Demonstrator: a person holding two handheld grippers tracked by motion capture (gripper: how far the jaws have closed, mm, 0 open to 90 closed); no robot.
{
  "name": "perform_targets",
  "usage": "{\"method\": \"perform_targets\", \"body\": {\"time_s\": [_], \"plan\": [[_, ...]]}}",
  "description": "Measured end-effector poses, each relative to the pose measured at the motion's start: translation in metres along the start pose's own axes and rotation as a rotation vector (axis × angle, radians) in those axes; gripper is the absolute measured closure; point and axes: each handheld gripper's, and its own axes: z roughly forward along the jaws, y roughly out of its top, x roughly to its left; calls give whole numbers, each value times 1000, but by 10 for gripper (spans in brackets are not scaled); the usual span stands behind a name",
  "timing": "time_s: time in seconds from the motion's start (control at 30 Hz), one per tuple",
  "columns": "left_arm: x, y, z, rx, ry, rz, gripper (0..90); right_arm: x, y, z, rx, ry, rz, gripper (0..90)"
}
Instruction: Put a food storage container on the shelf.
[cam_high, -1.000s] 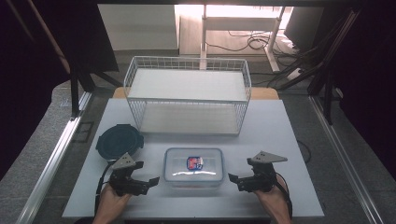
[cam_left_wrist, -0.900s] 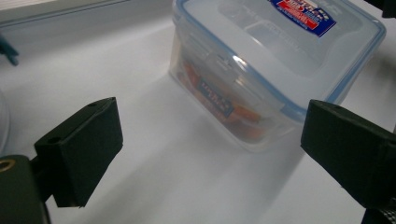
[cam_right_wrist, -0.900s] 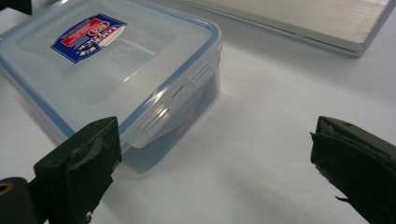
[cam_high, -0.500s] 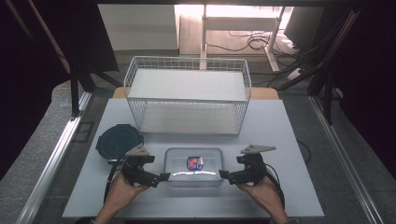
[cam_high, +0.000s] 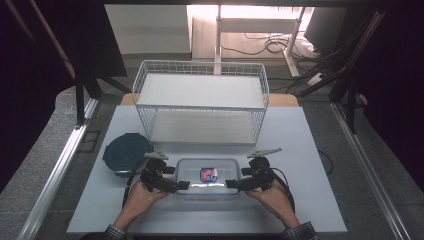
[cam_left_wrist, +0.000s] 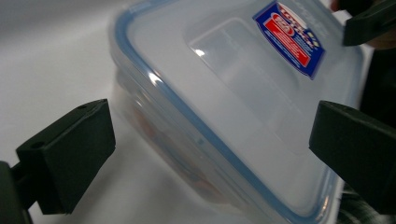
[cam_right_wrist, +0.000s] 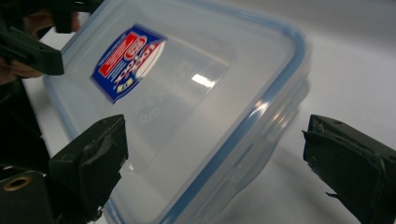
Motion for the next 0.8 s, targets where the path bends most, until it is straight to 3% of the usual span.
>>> {"method": "perform_targets", "body": {"time_s": [0.07, 0.13, 0.23, 0.47, 0.67, 0.8], "plan": [[0, -3, 5, 17, -42, -27, 0, -3, -2, 4, 23, 76, 52, 99], [-1, -4, 2, 16, -46, -37, 5, -3, -3, 5, 28, 77, 56, 100], [-3, -8, -8, 6, -49, -25, 126, -2, -4, 1, 35, 79, 67, 151], [-4, -16, -26, -65, -82, -69, 392, -3, -14, -19, -17, 118, 85, 372], [-7, -16, -31, -114, -81, -97, 498, 3, -19, -29, -58, 100, 109, 473], [-10, -13, -32, -112, -54, -68, 526, 9, -18, -34, -74, 69, 109, 501]]}}
